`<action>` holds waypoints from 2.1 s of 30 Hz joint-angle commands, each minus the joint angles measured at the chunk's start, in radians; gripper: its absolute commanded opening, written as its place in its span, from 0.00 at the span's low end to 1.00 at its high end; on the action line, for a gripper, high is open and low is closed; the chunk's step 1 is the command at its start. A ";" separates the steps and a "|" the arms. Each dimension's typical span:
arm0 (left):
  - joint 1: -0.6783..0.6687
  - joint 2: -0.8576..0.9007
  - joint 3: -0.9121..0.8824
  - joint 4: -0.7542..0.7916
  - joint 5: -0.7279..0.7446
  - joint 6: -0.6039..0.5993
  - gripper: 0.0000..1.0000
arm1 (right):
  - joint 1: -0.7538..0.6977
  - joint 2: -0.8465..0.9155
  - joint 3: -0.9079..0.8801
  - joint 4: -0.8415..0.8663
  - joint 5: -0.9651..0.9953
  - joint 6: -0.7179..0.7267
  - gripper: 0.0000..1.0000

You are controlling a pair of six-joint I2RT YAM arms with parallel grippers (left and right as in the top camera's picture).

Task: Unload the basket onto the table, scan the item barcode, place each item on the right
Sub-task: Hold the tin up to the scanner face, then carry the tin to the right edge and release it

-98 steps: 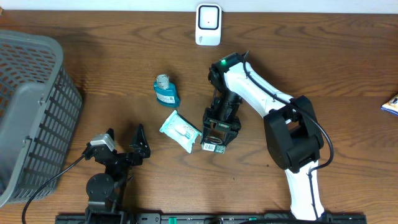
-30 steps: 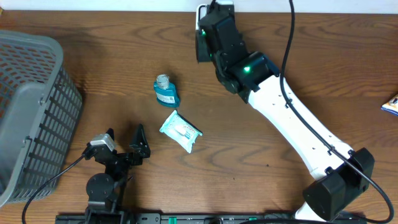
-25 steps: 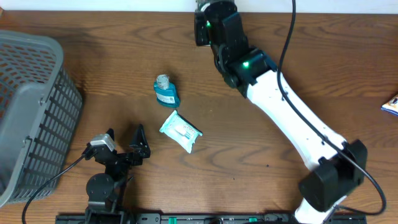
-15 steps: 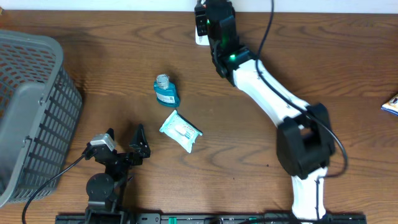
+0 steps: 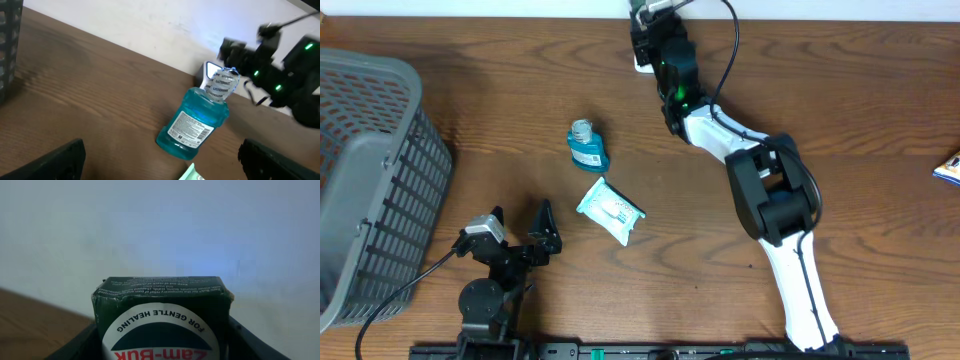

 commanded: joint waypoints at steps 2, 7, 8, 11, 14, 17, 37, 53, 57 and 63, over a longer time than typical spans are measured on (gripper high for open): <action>0.003 -0.003 -0.018 -0.034 -0.013 0.002 0.98 | -0.024 0.068 0.107 -0.014 -0.040 -0.013 0.48; 0.003 -0.003 -0.018 -0.034 -0.013 0.002 0.98 | -0.031 0.086 0.177 -0.090 -0.067 -0.014 0.49; 0.003 -0.003 -0.018 -0.034 -0.013 0.002 0.98 | -0.031 0.086 0.183 -0.097 -0.069 -0.014 0.49; 0.003 -0.003 -0.018 -0.034 -0.013 0.002 0.98 | -0.031 0.085 0.193 -0.096 -0.067 -0.013 0.47; 0.003 -0.003 -0.018 -0.034 -0.013 0.001 0.98 | -0.038 0.055 0.195 -0.147 -0.060 -0.013 0.48; 0.003 -0.003 -0.018 -0.034 -0.013 0.002 0.98 | -0.060 -0.006 0.195 -0.252 -0.057 -0.013 0.47; 0.003 -0.003 -0.018 -0.034 -0.013 0.002 0.98 | -0.641 -0.331 0.188 -1.295 0.001 -0.035 0.45; 0.003 -0.003 -0.018 -0.034 -0.013 0.002 0.98 | -1.025 -0.188 0.182 -1.394 -0.185 0.023 0.99; 0.003 -0.003 -0.018 -0.034 -0.013 0.002 0.98 | -1.033 -0.276 0.182 -1.395 -0.242 0.088 0.99; 0.003 -0.003 -0.018 -0.034 -0.013 0.001 0.98 | -0.995 -0.462 0.182 -1.452 -0.587 0.287 0.99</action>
